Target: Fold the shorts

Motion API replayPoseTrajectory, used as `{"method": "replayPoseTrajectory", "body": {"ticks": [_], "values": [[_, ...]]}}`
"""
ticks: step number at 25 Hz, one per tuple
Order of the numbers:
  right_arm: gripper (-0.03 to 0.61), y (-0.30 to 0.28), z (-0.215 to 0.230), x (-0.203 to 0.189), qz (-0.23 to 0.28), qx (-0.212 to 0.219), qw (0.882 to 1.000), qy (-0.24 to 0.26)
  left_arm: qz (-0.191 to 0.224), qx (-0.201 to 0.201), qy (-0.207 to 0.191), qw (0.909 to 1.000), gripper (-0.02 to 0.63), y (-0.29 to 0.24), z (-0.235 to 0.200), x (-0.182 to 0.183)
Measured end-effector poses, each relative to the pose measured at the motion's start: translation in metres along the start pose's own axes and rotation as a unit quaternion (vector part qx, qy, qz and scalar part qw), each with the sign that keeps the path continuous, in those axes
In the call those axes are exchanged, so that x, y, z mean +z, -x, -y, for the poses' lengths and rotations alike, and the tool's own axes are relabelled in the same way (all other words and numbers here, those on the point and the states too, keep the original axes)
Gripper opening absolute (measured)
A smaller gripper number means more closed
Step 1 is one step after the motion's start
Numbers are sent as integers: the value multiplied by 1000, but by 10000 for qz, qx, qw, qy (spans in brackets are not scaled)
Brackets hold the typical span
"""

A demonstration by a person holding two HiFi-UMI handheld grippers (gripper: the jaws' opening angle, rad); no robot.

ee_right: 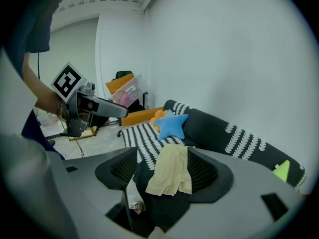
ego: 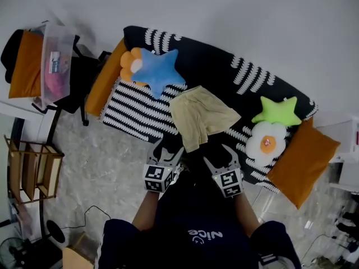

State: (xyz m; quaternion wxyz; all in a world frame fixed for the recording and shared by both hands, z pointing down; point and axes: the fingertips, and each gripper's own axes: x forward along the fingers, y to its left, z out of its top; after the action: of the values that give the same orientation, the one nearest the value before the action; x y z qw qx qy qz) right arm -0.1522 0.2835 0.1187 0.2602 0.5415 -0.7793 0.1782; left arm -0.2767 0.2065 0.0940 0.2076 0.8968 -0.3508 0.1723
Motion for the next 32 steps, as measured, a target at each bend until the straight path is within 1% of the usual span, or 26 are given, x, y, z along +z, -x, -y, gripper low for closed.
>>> {"method": "replayPoseTrajectory", "body": {"ticks": [4, 7, 9, 12, 15, 21, 23, 26, 29, 32], "values": [[305, -17, 12, 2, -49, 208, 9998, 14, -22, 148, -86, 9999, 316, -13, -6, 6], [305, -30, 17, 14, -48, 461, 9989, 103, -29, 282, -103, 9995, 316, -23, -12, 9], [305, -40, 26, 24, 28, 588, 9983, 31, -65, 380, -108, 9992, 316, -34, -18, 14], [304, -50, 45, 27, 45, 695, 9975, -149, -232, 524, -59, 9983, 316, -45, -20, 16], [304, -60, 57, 26, 9, 840, 9963, -167, -440, 607, -71, 9972, 313, -60, -22, 14], [302, -75, 59, 10, -188, 1096, 9933, -310, -772, 734, 25, 9943, 296, -92, -41, 16], [302, -78, 56, 4, -290, 1125, 9922, -456, -913, 677, -31, 9935, 288, -104, -49, 15], [304, -79, 56, -10, -477, 1074, 9907, -689, -1132, 461, -81, 9925, 279, -126, -58, 11], [302, -81, 51, -27, -721, 877, 9886, -991, -1379, 191, -218, 9900, 273, -144, -66, 1], [286, -88, 43, -37, -850, 621, 9844, -1412, -1730, -150, -442, 9838, 268, -163, -78, -14]]}}
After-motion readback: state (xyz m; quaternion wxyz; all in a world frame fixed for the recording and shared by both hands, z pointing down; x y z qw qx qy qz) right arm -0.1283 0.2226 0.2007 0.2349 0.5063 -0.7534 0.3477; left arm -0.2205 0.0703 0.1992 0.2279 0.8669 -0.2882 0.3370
